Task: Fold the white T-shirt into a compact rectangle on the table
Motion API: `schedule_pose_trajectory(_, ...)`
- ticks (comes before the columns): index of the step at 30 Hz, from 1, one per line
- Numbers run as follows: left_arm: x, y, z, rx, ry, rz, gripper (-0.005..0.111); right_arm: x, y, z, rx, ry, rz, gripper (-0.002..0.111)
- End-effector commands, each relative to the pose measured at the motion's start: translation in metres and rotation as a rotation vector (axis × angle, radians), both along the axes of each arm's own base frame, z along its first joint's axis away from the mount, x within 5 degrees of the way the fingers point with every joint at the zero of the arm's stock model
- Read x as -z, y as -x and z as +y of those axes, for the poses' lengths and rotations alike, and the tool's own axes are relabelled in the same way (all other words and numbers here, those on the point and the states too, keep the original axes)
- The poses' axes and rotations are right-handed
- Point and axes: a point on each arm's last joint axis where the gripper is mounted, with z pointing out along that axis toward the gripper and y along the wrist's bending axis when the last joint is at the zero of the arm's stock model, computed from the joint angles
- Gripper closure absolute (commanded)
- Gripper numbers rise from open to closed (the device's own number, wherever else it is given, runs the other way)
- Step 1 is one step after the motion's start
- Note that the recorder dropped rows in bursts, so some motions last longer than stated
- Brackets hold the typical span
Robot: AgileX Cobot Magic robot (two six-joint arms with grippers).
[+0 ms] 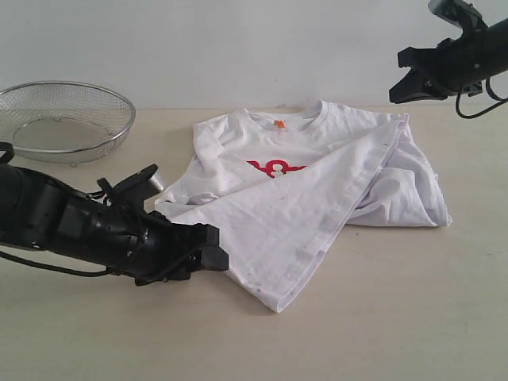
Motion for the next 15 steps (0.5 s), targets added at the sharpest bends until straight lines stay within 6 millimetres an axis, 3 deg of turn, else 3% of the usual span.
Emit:
schedule_pose_trajectory(1, 0.005, -0.009, -0.001, -0.025, -0.017, -0.004, 0.044, -0.010, 0.002, 0.000, -0.012, 0.008, -0.019, 0.108)
schedule_pose_trajectory(9, 0.022, -0.014, -0.027, 0.092, 0.190, 0.102, 0.044, -0.011, 0.002, 0.000, -0.013, 0.012, -0.024, 0.108)
schedule_pose_trajectory(15, 0.024, -0.012, -0.029, 0.121, 0.204, 0.107, 0.052, -0.019, 0.003, 0.001, -0.017, 0.024, -0.048, 0.108)
